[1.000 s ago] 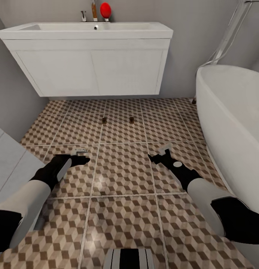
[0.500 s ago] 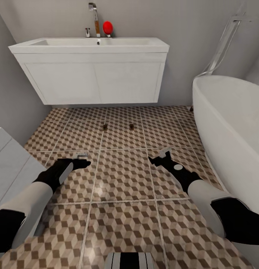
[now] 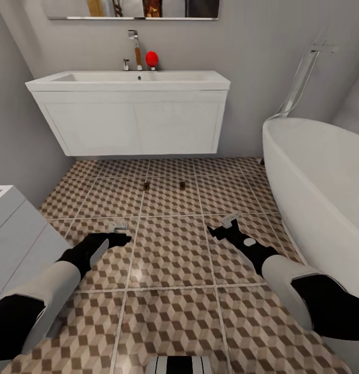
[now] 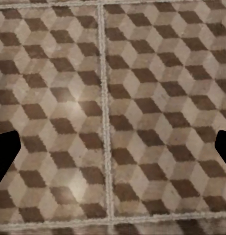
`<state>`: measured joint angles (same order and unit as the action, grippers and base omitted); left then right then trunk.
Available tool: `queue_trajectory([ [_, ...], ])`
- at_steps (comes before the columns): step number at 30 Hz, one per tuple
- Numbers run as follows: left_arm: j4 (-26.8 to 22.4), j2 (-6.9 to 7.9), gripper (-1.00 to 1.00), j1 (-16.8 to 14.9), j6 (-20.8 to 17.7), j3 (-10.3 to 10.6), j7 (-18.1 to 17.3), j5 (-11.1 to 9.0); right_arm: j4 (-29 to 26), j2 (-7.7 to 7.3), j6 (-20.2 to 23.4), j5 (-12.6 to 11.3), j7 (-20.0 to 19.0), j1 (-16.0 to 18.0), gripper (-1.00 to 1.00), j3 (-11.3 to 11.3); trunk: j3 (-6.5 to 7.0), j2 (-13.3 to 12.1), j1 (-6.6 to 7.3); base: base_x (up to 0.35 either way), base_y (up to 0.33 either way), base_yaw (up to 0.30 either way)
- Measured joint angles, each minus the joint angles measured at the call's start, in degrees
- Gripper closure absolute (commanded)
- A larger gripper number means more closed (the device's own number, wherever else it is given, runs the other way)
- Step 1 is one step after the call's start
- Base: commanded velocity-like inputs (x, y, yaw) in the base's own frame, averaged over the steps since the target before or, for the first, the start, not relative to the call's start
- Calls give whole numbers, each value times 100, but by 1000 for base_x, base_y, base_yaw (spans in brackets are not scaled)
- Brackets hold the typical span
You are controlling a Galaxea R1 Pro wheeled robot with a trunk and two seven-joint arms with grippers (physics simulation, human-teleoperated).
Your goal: Take the four mousetraps from the cabinet in the bathroom and place them on the bathroom floor. Make sure all four end up on the same floor surface, and ensure that at least two of them are either under or directly next to the same bathroom sink.
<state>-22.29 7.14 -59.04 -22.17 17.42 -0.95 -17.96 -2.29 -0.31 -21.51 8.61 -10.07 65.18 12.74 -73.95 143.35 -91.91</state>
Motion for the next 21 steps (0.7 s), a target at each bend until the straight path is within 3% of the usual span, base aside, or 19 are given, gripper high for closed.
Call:
queue_trajectory([
  [4,95,-74,-100,181,208,43,0,6,83,-2,-172,-10,0,-105,-100,2,89,-5,10,0,0,0],
  [9,280,-101,-100,616,731,57,-1,16,102,-3,-387,-16,-1,-539,-100,4,199,-12,23,0,0,0],
  [12,330,-99,-100,763,877,57,0,20,103,-3,-487,-17,3,-663,-100,7,253,-131,88,0,0,0],
  [21,778,-86,-100,1303,1875,57,6,34,103,14,-682,-21,15,-877,-100,4,415,-492,286,0,0,0],
])
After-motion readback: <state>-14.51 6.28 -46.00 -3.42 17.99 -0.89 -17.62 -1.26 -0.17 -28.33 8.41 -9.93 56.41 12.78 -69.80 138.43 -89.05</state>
